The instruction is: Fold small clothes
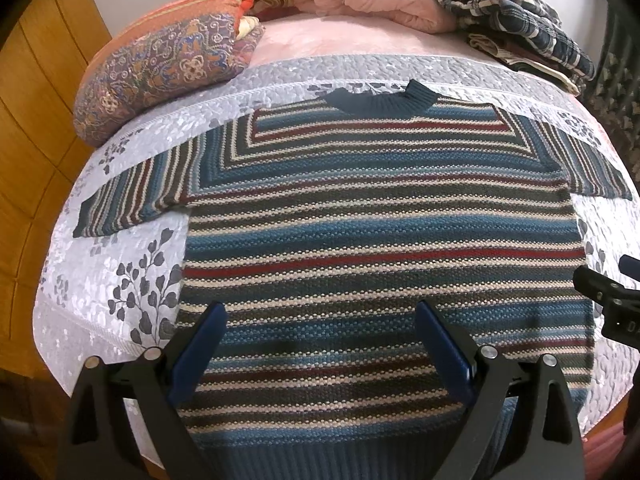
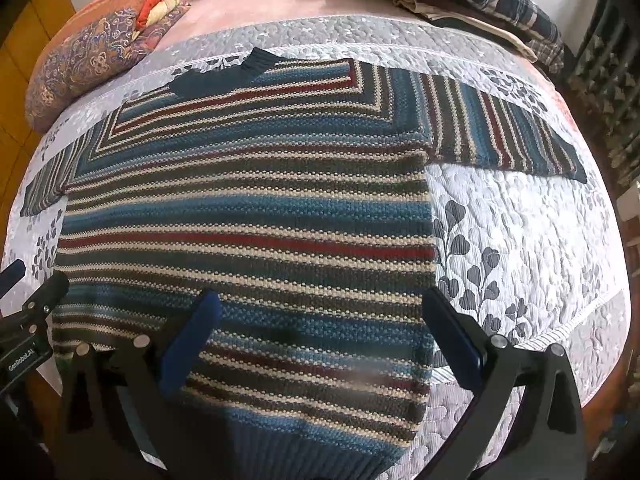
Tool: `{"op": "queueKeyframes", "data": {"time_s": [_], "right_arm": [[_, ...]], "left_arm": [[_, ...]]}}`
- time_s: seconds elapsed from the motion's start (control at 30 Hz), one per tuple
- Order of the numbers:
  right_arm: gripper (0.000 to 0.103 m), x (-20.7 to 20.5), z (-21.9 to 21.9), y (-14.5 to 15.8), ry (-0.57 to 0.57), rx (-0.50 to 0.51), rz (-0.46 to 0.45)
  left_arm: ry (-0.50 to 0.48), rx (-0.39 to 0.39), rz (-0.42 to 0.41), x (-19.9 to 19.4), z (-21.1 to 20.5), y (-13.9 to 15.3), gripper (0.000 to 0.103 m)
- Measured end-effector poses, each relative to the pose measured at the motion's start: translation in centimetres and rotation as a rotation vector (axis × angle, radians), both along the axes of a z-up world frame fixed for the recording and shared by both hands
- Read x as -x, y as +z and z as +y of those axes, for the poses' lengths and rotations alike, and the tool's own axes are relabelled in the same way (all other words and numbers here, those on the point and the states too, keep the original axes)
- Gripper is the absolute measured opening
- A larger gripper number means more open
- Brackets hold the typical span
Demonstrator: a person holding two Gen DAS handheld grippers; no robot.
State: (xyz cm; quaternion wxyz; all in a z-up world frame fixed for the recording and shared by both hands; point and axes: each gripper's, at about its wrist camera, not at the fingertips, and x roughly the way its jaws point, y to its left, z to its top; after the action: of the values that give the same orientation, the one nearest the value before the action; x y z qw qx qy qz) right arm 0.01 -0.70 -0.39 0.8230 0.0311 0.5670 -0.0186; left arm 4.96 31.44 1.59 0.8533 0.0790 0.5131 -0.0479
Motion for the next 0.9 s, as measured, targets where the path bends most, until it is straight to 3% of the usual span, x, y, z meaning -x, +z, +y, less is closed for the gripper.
{"op": "queueKeyframes", "data": {"time_s": [0.9], "right_arm": [[0.1,0.01,0.02,-0.25,0.008,0.009,-0.002]], "left_arm": [[0.012,-0.006,-0.01,-0.07,0.16,0.01,0.095]]}}
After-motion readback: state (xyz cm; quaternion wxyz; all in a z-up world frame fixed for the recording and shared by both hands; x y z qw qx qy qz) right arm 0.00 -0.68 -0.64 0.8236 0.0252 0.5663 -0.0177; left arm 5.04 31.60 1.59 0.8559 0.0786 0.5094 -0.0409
